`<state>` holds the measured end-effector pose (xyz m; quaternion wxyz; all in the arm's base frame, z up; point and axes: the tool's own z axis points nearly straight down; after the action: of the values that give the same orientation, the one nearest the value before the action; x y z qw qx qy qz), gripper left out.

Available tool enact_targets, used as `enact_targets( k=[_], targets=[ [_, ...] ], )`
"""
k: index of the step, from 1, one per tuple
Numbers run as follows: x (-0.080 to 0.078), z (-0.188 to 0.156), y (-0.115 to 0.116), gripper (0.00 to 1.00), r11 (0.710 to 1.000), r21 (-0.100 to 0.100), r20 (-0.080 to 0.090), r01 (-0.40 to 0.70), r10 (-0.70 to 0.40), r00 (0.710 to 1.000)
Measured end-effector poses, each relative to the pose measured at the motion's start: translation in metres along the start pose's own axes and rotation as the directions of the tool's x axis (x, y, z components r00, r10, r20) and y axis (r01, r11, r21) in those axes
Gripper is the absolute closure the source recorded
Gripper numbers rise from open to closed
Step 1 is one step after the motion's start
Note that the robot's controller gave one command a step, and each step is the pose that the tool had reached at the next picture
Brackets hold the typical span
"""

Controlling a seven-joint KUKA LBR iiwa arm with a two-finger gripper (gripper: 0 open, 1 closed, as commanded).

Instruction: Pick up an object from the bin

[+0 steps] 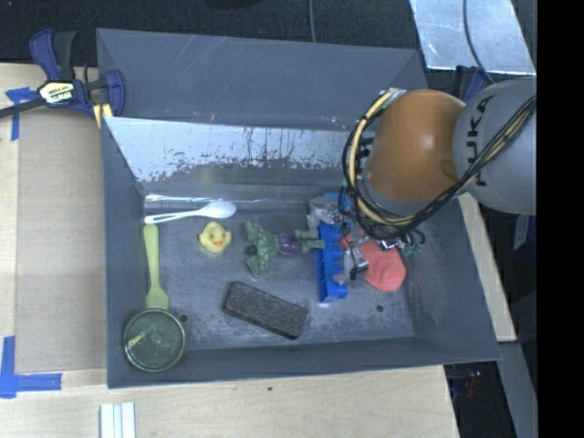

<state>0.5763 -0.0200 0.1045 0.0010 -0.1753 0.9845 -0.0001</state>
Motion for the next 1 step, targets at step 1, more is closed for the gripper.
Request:
enact_targets(
  k=[1],
  targets=[
    [-0.0037, -0.0052, 0.0051, 0.0, 0.908, 0.006, 0.006, 0.42, -0.42, 0.908]
  ],
)
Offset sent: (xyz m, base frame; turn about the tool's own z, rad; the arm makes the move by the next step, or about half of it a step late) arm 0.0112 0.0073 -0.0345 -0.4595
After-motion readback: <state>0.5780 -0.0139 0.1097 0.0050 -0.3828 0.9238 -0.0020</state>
